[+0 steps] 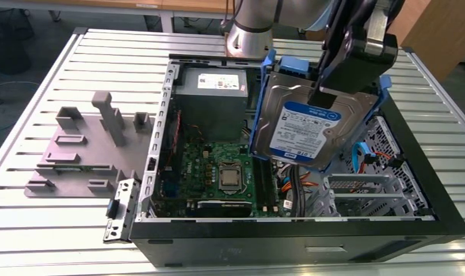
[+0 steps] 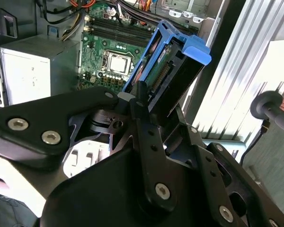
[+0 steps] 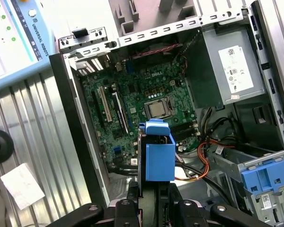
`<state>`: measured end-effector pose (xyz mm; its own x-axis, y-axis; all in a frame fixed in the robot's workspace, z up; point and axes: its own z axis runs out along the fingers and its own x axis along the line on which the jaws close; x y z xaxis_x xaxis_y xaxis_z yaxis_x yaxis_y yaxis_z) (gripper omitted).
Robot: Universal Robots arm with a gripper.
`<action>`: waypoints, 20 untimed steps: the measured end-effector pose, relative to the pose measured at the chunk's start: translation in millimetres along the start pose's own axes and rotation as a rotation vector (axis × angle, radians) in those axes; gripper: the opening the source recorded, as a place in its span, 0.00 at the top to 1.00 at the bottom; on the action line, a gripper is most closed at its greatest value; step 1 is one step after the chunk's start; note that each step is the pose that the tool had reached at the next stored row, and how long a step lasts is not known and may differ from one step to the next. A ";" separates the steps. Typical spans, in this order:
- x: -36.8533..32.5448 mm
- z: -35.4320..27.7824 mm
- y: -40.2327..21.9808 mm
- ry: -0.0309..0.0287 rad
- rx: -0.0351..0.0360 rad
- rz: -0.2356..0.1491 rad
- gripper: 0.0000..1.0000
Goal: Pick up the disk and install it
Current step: 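Pick up the disk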
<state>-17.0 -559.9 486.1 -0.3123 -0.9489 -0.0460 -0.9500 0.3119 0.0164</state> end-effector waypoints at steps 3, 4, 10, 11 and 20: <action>0.2 2.1 -0.1 0.0001 0.0000 0.000 0.65; 0.2 2.7 -0.1 0.0000 0.0000 0.000 0.65; 0.4 5.7 -0.1 0.0005 -0.0007 -0.018 0.65; 0.4 6.0 -0.1 0.0005 -0.0010 -0.023 0.65; 0.5 8.5 -0.2 0.0014 -0.0036 -0.080 0.65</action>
<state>-17.0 -560.0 477.5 -0.2353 -0.9708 -0.0459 -0.9719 0.2348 0.0163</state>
